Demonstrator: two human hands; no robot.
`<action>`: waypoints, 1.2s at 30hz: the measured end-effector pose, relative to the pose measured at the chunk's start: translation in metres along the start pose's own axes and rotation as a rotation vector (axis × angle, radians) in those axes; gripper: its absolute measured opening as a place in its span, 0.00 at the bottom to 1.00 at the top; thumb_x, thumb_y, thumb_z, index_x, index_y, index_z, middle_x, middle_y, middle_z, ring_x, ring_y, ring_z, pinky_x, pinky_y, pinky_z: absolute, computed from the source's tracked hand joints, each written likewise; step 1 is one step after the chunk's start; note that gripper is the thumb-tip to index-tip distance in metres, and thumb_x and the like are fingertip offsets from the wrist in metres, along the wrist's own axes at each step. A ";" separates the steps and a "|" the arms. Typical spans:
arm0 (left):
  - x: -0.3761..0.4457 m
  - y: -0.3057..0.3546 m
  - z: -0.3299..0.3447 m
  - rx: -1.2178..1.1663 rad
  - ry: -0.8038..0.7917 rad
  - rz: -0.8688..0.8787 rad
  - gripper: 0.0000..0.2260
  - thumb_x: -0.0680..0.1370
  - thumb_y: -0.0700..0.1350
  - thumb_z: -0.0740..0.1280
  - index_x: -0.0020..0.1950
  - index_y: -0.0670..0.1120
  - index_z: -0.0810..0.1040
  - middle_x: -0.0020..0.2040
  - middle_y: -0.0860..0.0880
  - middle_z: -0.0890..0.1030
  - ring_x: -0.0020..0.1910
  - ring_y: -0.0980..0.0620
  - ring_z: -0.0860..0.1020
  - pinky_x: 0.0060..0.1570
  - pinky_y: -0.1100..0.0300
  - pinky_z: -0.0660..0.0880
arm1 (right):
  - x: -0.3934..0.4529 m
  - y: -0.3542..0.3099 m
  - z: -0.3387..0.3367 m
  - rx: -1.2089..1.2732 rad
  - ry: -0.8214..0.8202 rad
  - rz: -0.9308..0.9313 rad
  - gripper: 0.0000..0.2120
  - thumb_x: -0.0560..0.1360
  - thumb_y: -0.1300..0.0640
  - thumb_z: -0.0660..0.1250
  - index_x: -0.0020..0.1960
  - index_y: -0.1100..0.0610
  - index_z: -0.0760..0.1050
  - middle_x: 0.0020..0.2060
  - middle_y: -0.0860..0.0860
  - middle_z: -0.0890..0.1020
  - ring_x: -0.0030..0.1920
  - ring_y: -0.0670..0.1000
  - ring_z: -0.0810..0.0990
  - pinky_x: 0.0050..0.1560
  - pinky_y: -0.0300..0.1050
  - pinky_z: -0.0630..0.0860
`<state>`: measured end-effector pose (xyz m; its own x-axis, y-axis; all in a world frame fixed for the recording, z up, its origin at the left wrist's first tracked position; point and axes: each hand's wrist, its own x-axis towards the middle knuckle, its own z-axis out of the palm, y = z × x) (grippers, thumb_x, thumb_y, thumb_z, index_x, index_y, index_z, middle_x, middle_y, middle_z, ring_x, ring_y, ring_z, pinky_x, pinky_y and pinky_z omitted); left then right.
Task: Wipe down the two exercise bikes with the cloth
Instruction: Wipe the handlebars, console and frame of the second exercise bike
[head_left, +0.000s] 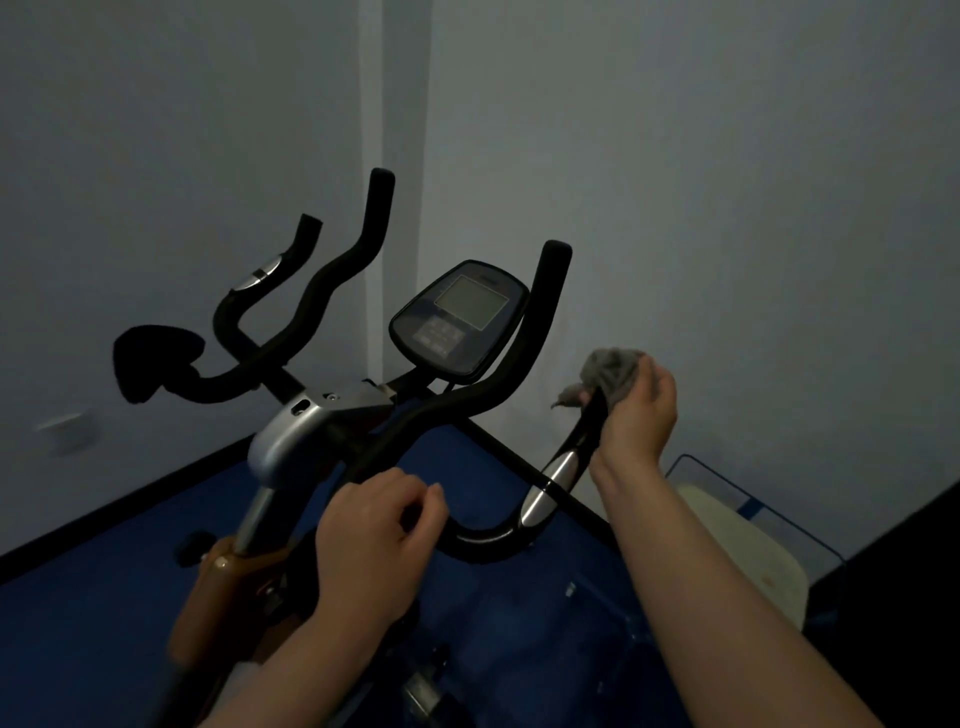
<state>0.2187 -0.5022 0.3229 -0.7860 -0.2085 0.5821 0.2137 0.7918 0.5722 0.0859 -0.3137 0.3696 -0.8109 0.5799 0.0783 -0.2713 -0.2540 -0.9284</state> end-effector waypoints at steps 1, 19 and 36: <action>0.000 0.000 0.001 -0.002 -0.001 0.004 0.18 0.76 0.52 0.59 0.29 0.47 0.74 0.27 0.54 0.73 0.27 0.57 0.69 0.30 0.60 0.66 | -0.004 0.000 -0.003 0.009 0.009 0.010 0.08 0.82 0.51 0.60 0.48 0.52 0.76 0.47 0.53 0.82 0.48 0.55 0.82 0.49 0.51 0.81; 0.002 -0.004 0.005 0.046 -0.009 0.060 0.17 0.76 0.52 0.59 0.29 0.49 0.73 0.27 0.55 0.71 0.26 0.58 0.67 0.31 0.64 0.63 | -0.094 0.047 -0.034 -0.217 -0.101 -0.085 0.19 0.83 0.54 0.56 0.73 0.47 0.62 0.67 0.51 0.74 0.64 0.46 0.75 0.57 0.29 0.72; -0.015 -0.023 -0.006 -0.042 0.096 0.163 0.14 0.77 0.46 0.62 0.33 0.43 0.77 0.34 0.50 0.75 0.34 0.52 0.72 0.37 0.55 0.68 | -0.103 0.027 -0.067 -1.329 -0.650 -0.908 0.21 0.81 0.47 0.52 0.67 0.52 0.75 0.67 0.50 0.75 0.75 0.55 0.60 0.75 0.62 0.41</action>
<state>0.2292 -0.5207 0.3045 -0.6807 -0.1346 0.7201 0.3590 0.7956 0.4881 0.1969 -0.3283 0.3122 -0.8041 -0.2999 0.5132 -0.4153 0.9011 -0.1242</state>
